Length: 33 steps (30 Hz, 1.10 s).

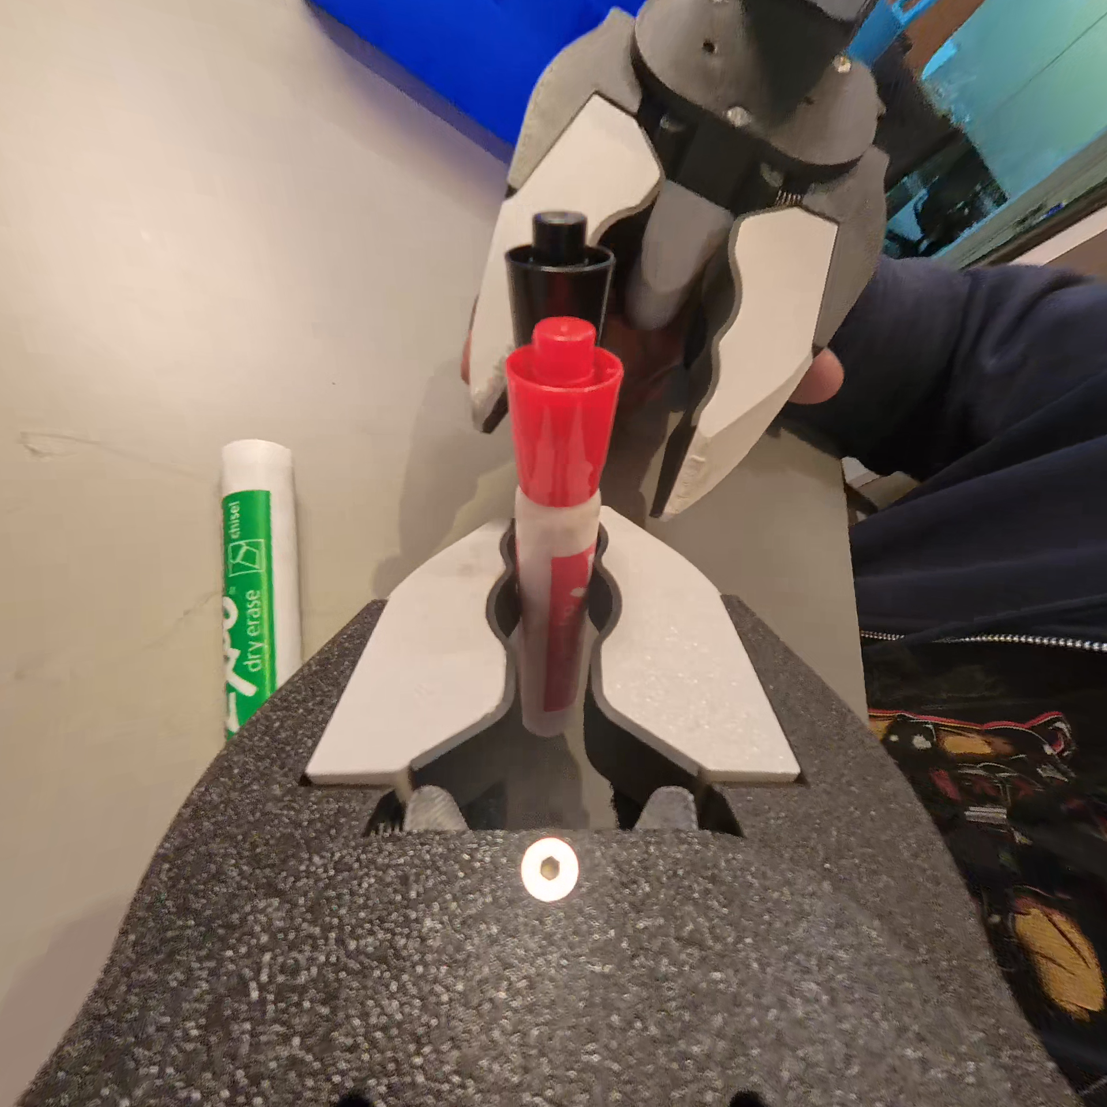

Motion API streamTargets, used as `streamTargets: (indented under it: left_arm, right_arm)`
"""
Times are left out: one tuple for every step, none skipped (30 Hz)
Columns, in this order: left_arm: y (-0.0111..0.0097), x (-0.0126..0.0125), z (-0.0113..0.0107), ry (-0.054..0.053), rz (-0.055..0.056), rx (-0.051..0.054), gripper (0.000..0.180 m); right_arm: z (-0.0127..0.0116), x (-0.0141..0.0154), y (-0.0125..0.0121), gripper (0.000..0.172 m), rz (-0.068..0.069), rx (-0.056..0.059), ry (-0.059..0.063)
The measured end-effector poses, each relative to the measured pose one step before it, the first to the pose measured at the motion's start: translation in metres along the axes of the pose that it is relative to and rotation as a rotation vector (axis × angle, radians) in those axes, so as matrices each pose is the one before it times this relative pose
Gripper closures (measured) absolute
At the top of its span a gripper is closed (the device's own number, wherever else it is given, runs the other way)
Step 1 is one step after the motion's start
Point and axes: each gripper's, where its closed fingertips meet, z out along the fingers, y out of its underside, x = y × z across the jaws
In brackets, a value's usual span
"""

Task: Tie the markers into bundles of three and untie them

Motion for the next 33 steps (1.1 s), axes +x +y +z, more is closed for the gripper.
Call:
streamTargets:
  left_arm:
    - [0.001, 0.00232, 0.00181, -0.001, 0.0137, -0.008, 0.16]
    - [0.00078, 0.00175, 0.00163, -0.003, 0.0137, -0.0074, 0.16]
    - [0.00091, 0.00107, 0.00141, -0.0051, 0.0139, -0.0077, 0.16]
    - [0.00078, 0.00116, 0.00114, -0.0006, 0.0085, -0.0064, 0.16]
    - [0.00054, 0.0014, 0.00097, 0.0043, 0.0018, -0.0039, 0.16]
    - [0.00032, 0.00088, 0.00074, 0.0041, -0.0013, -0.0015, 0.16]
    - [0.00043, 0.00056, 0.00081, 0.0021, -0.0002, -0.0032, 0.16]
    - [0.00066, 0.00039, 0.00078, 0.0, 0.0011, -0.0043, 0.161]
    - [0.00048, 0.00046, 0.00078, 0.0004, 0.0015, -0.0036, 0.161]
    - [0.00039, 0.00074, 0.00062, 0.0024, 0.0015, -0.0025, 0.161]
    - [0.00036, 0.00101, 0.00067, 0.0028, 0.0014, -0.0027, 0.161]
    - [0.00027, 0.00093, 0.00045, 0.0028, 0.002, -0.0018, 0.161]
    - [0.00024, 0.00099, 0.00046, 0.0035, 0.0023, -0.0015, 0.16]
    - [-0.00014, 0.00129, 0.00025, 0.005, 0.0031, 0.0011, 0.16]
    - [0.00022, 0.00112, 0.00042, 0.0039, 0.0021, -0.0004, 0.161]
    - [0.00028, 0.00048, 0.00038, 0.0005, 0.0016, -0.001, 0.16]
    - [-0.00007, 0.00043, 0.00032, 0.0019, 0.0002, 0.0014, 0.16]
    - [0.00018, 0.00018, 0.00016, 0.0027, -0.0016, -0.0008, 0.16]
    - [0.00044, 0.00003, 0.00027, 0.0023, -0.0004, -0.0015, 0.16]
    - [0.00047, -0.00001, 0.00037, 0.002, 0.0005, -0.0007, 0.16]
    - [0.00004, 0.0, 0.00028, 0.0011, 0.0004, 0.003, 0.16]
    - [-0.00041, 0.00019, 0.0001, 0.0018, 0.0005, 0.0041, 0.16]
    - [-0.00026, 0.00004, 0.00006, -0.0009, 0.0019, 0.0015, 0.159]
    - [-0.00015, -0.00033, -0.00003, -0.0035, 0.0029, 0.0012, 0.159]
    - [-0.00022, -0.00043, 0.0, -0.0035, 0.0009, 0.0016, 0.158]
    - [-0.00001, -0.00045, 0.00005, -0.0012, -0.0028, 0.001, 0.158]
    - [-0.00017, -0.0003, -0.00005, 0.0007, -0.0049, 0.0019, 0.157]
    - [-0.00005, -0.00011, -0.00007, 0.0035, -0.0048, 0.0009, 0.157]
    - [-0.00014, 0.00006, -0.00012, 0.0042, -0.0051, 0.001, 0.157]
    - [-0.00008, 0.00016, -0.00007, 0.0051, -0.0058, 0.0011, 0.157]
    - [0.00002, 0.00041, -0.0001, 0.0061, -0.0057, 0.0009, 0.157]
    - [0.00002, 0.00039, 0.00001, 0.0045, -0.0042, 0.0006, 0.157]
    - [0.00002, -0.00003, -0.00014, 0.0014, -0.0024, 0.001, 0.157]
  right_arm:
    - [0.00075, -0.00093, -0.00067, 0.127, -0.0029, 0.0036, -0.0004]
    - [0.00068, -0.00094, -0.00078, 0.127, 0.0005, 0.0048, -0.002]
    - [0.00065, -0.00082, -0.00094, 0.127, 0.0024, 0.0064, -0.0033]
    - [0.00068, -0.00101, -0.0009, 0.127, 0.0046, 0.0073, -0.0055]
    - [0.00066, -0.00066, -0.001, 0.126, 0.0059, 0.0083, -0.0049]
    - [0.00065, -0.00078, -0.00112, 0.126, 0.0069, 0.0092, -0.0058]
    - [0.00077, -0.00088, -0.001, 0.126, 0.0094, 0.0081, -0.0071]
    - [0.00092, -0.001, -0.00082, 0.126, 0.0111, 0.0064, -0.0084]
    - [0.00092, -0.00102, -0.00077, 0.126, 0.0101, 0.0063, -0.0082]
    - [0.0009, -0.00076, -0.00085, 0.126, 0.0073, 0.0061, -0.0051]
    - [0.00072, -0.00016, -0.00098, 0.127, 0.0059, 0.0053, -0.0001]
    - [0.00036, -0.00013, -0.00099, 0.129, 0.0038, 0.0039, 0.0004]
    - [-0.00007, -0.00034, -0.00061, 0.133, 0.0012, 0.0028, 0.0007]
    - [-0.00039, 0.00044, -0.00026, 0.138, -0.0007, 0.0018, 0.0042]
    - [-0.00075, 0.0007, -0.00012, 0.144, -0.0016, 0.0016, 0.0041]
    - [-0.00086, -0.00005, -0.00021, 0.148, 0.0017, 0.0016, -0.0024]
    - [-0.0005, -0.00054, 0.00008, 0.148, 0.0041, -0.001, -0.0076]
    - [-0.00015, -0.00021, 0.00024, 0.148, 0.0029, -0.0031, -0.0032]
    - [-0.00006, -0.00036, 0.00044, 0.148, -0.0013, -0.0054, -0.0004]
    - [-0.00012, -0.00053, 0.00045, 0.149, -0.0046, -0.007, -0.0002]
    - [-0.00023, -0.00041, 0.00011, 0.15, -0.0061, -0.0052, 0.001]
    - [-0.00068, -0.00049, -0.00034, 0.151, -0.0054, -0.0033, 0.0002]
    - [-0.00096, -0.00075, -0.00042, 0.151, -0.004, -0.0034, -0.0022]
    - [-0.00099, -0.0005, -0.00016, 0.152, -0.0045, -0.0043, -0.0021]
    - [-0.00094, -0.00042, -0.00013, 0.152, -0.0033, -0.0031, -0.0018]
    - [-0.00101, -0.0002, 0.0001, 0.152, -0.0004, -0.0027, -0.0024]
    - [-0.0009, -0.00008, -0.00005, 0.153, 0.0014, -0.0024, -0.0027]
    - [-0.00081, 0.00024, 0.00025, 0.153, 0.0006, -0.0036, -0.0012]
    - [-0.00059, 0.00029, 0.00028, 0.153, 0.0007, -0.0031, 0.0]
    - [-0.00051, 0.00003, 0.00013, 0.153, 0.0018, -0.0019, -0.0015]
    - [-0.0004, -0.00007, 0.00002, 0.153, 0.0014, -0.0008, -0.0014]
    - [-0.00026, -0.00001, -0.00003, 0.154, 0.0024, 0.0, -0.0012]
    - [-0.0003, 0.00019, -0.00029, 0.154, 0.0049, 0.0014, -0.0008]
